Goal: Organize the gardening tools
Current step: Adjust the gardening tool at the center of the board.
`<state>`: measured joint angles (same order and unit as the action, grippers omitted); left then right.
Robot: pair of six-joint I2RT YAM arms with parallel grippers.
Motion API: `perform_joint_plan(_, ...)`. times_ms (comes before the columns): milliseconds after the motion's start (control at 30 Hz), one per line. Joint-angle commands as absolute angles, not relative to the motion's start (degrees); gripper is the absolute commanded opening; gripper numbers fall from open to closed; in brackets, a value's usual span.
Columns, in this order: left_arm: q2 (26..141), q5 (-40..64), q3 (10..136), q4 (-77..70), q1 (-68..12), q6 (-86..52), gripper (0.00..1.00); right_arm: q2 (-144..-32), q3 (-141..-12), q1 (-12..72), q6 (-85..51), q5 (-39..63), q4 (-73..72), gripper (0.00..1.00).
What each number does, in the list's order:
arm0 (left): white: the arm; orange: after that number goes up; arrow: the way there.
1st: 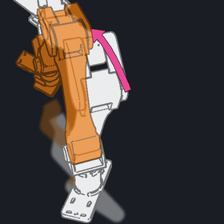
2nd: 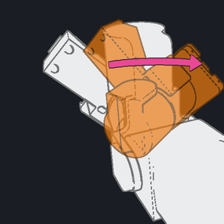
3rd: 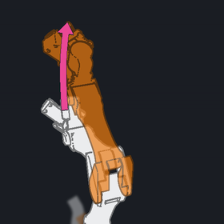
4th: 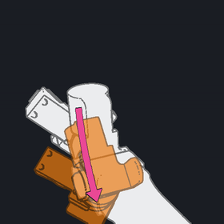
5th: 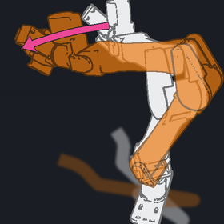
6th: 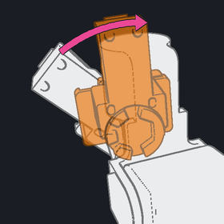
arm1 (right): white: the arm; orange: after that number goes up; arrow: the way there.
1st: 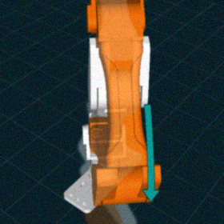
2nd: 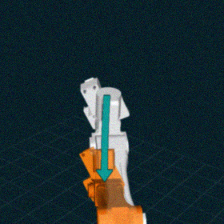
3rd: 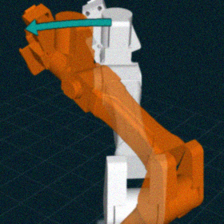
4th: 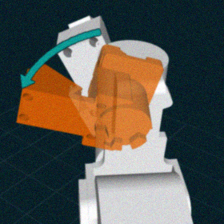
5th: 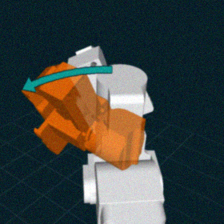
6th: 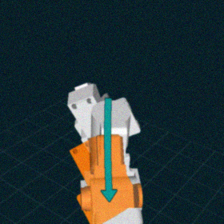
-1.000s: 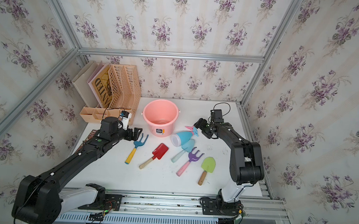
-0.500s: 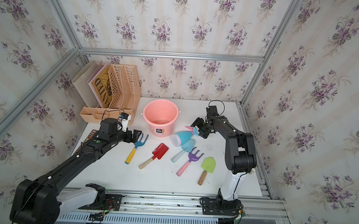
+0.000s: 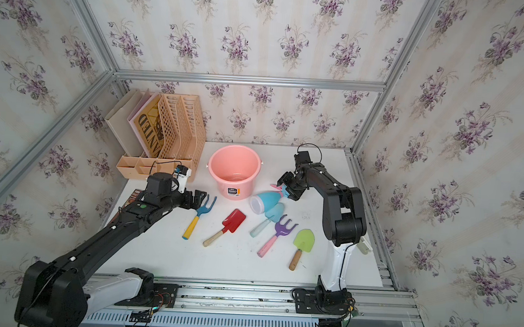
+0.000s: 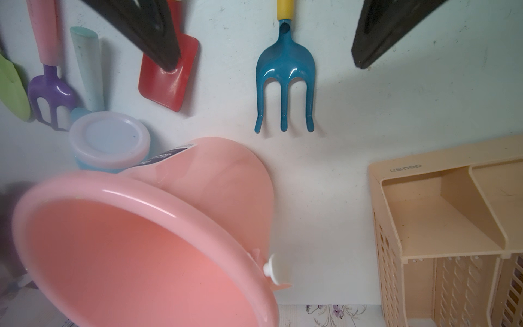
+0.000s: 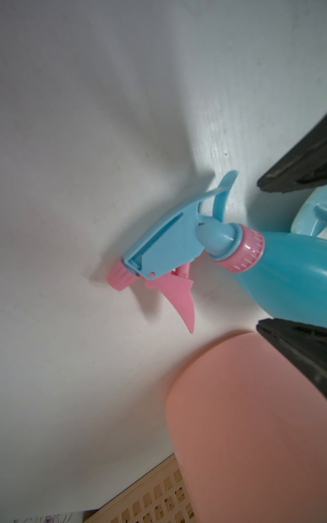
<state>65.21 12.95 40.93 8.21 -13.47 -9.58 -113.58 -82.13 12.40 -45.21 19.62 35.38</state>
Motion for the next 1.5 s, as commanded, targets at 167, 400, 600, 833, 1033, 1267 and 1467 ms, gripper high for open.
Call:
perform_joint_plan(167, 63.46, 11.26, 40.23, 8.61, -13.37, -9.67, 0.99, -116.98, -82.62, 13.06, -46.67, 19.42, 36.17, 0.66)
perform_joint_plan(400, 63.46, 10.63, 40.17, 8.81, -13.44, -9.82, 0.99, -118.77, -82.88, 13.71, -46.93, 18.66, 36.45, 0.57)
perform_joint_plan(600, 63.72, 10.38, 40.34, 8.84, -13.43, -9.83, 0.99, -120.02, -83.23, 14.14, -46.83, 17.31, 35.91, 0.45)
perform_joint_plan(833, 63.37, 9.24, 40.17, 8.96, -13.44, -9.93, 0.99, -118.41, -82.27, 14.21, -48.60, 14.07, 33.77, 0.22)
perform_joint_plan(1033, 62.76, 8.19, 39.99, 9.39, -13.44, -9.83, 0.99, -115.31, -81.11, 14.16, -49.46, 8.73, 32.01, 0.06)
perform_joint_plan(1267, 62.49, 7.38, 39.84, 9.14, -13.43, -10.17, 0.99, -110.04, -78.94, 14.43, -50.84, 2.62, 26.32, 0.00)
perform_joint_plan(1467, 62.01, 7.04, 39.77, 9.35, -13.44, -10.37, 0.99, -106.25, -80.33, 15.14, -50.00, -6.73, 23.18, 0.00)
